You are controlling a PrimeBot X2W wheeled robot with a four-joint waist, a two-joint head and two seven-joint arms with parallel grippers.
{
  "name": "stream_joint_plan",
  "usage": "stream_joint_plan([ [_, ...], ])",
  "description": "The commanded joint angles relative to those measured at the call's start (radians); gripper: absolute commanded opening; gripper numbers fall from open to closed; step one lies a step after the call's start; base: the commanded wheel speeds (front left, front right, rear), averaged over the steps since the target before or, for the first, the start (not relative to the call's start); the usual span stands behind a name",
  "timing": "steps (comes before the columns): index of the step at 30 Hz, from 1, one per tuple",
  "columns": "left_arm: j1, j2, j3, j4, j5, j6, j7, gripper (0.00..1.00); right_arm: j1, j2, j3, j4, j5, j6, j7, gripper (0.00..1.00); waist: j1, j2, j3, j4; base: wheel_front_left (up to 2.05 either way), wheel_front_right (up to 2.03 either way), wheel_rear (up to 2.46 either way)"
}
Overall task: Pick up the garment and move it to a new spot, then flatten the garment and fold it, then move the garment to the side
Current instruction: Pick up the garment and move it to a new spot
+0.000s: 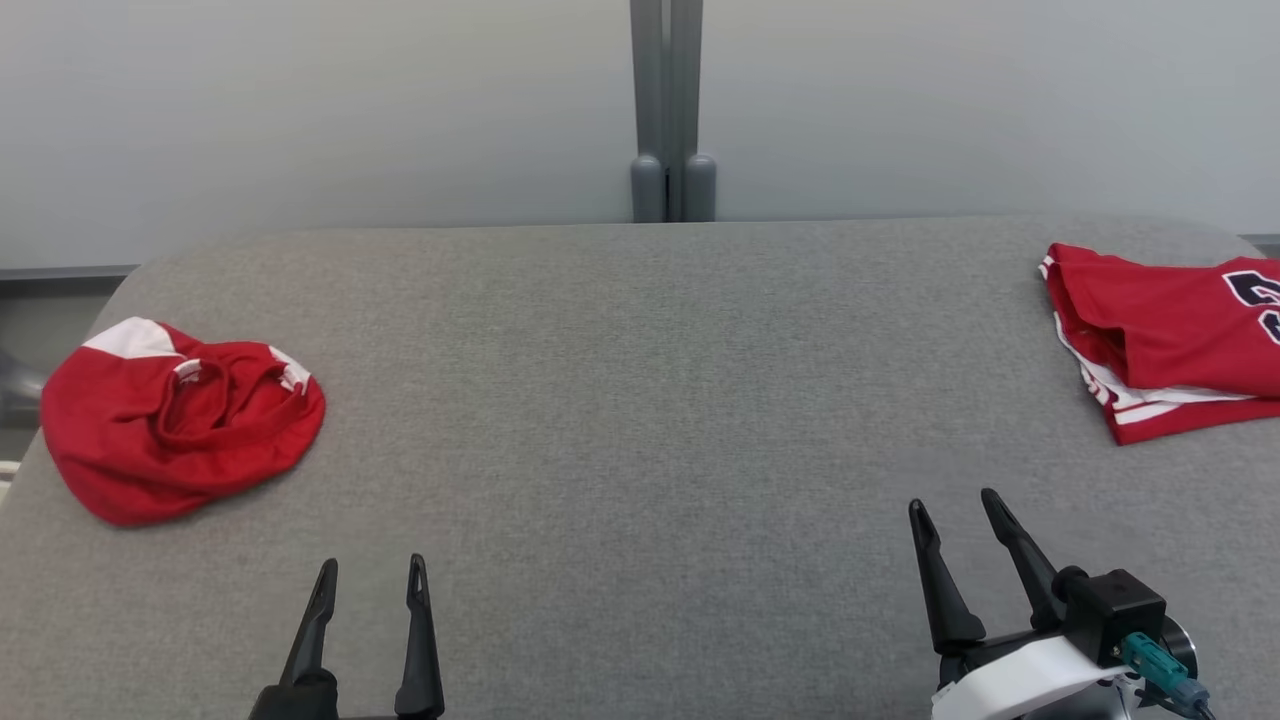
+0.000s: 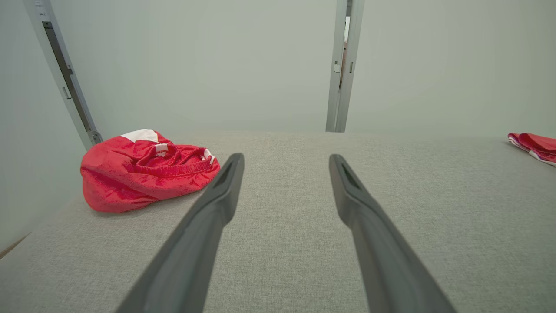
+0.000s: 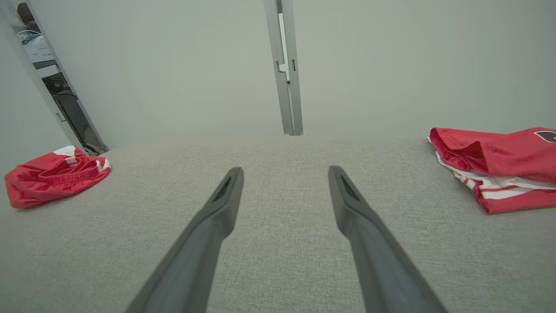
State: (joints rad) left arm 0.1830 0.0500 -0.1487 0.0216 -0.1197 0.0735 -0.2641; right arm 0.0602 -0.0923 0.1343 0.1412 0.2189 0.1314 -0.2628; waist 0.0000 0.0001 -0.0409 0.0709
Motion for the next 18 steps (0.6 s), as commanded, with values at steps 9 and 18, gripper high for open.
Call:
stream_joint_plan([
  [9,0.018,0.001,0.008,0.001,0.016,-0.005,0.000,1.00,0.018,0.004,0.017,0.004,0.006,-0.002,-0.003,1.00,0.0000,-0.0001,0.005,0.168,0.00,0.00,0.00],
  [18,0.030,0.001,0.019,-0.009,0.023,-0.006,0.000,1.00,0.009,0.009,0.033,0.006,0.006,-0.002,-0.003,1.00,0.0000,-0.0001,0.001,0.271,0.00,0.00,0.00],
])
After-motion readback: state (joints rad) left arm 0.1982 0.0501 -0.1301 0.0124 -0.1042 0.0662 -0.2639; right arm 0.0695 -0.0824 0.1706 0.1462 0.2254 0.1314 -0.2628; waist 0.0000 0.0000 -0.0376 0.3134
